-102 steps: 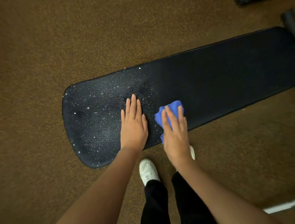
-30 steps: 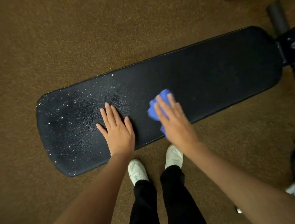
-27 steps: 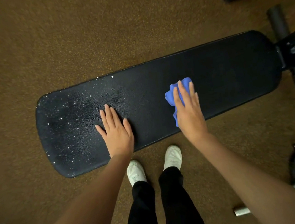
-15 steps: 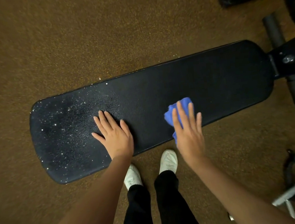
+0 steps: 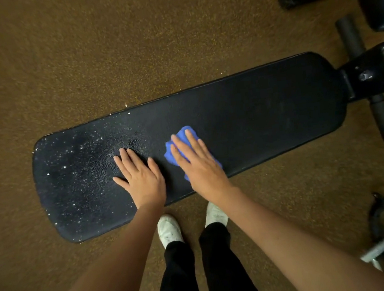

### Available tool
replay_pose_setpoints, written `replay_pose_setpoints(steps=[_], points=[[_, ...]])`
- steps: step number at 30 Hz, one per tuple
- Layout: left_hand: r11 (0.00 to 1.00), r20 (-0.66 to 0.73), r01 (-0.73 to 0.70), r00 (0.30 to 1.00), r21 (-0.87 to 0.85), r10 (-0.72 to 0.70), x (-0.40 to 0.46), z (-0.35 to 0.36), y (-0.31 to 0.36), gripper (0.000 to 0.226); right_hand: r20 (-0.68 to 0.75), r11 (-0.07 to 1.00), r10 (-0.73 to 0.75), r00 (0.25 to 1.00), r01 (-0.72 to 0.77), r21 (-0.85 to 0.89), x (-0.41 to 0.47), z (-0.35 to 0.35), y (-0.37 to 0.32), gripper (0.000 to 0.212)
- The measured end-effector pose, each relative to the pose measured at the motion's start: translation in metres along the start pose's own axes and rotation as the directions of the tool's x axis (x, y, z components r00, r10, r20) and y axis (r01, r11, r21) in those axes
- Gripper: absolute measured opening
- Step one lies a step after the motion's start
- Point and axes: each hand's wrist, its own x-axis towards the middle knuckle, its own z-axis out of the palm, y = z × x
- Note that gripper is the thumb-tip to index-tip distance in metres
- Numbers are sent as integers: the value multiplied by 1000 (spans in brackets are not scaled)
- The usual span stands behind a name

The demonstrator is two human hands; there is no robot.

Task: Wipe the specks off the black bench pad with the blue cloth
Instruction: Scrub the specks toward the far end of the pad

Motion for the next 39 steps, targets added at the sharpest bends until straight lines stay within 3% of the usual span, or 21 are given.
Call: replay_pose_setpoints(steps=[4,9,11,14,18,23,25,30,32,36,39], points=[[1000,8,-1,1000,-2,1,0,-2,-1,57,-63,968,249,967,-250,-18,-18,-20,47,85],[1000,4,11,1000,6,-11,0,2,2,58,-96,940,340,936,-342,-4,5,-15,32,88],[1000,-8,0,1000,3,0,0,5,0,60,-95,957,291,952,-289,38,17,-6,15,84],[999,-35,-37,999,-1,37,0,6,-5,74,-69,996,83,994,-80,46,27,7,-9,81],[996,-63,-77,995,-32,75,2,2,-12,72,-56,997,-77,995,77,1,29,3,5,75],[990,-39,-142,989,-17,141,8,-2,-26,66,-110,975,209,972,-198,104,70,0,-1,83],[988,-45,-153,987,-18,152,15,-4,-31,65,-93,974,198,976,-185,128,85,4,-22,83],[986,-68,-164,985,-36,161,32,-14,-39,64,-34,992,-96,995,98,79,86,17,-44,75],[985,-60,-169,984,-32,167,37,-18,-42,64,-40,997,-43,998,46,66,87,10,-28,79],[982,-19,-188,982,-8,188,41,-21,-51,67,-63,975,206,976,-200,93,116,-1,-20,78],[978,-2,-203,979,-40,203,41,-24,-55,68,-31,969,226,974,-221,108,135,2,-42,78]])
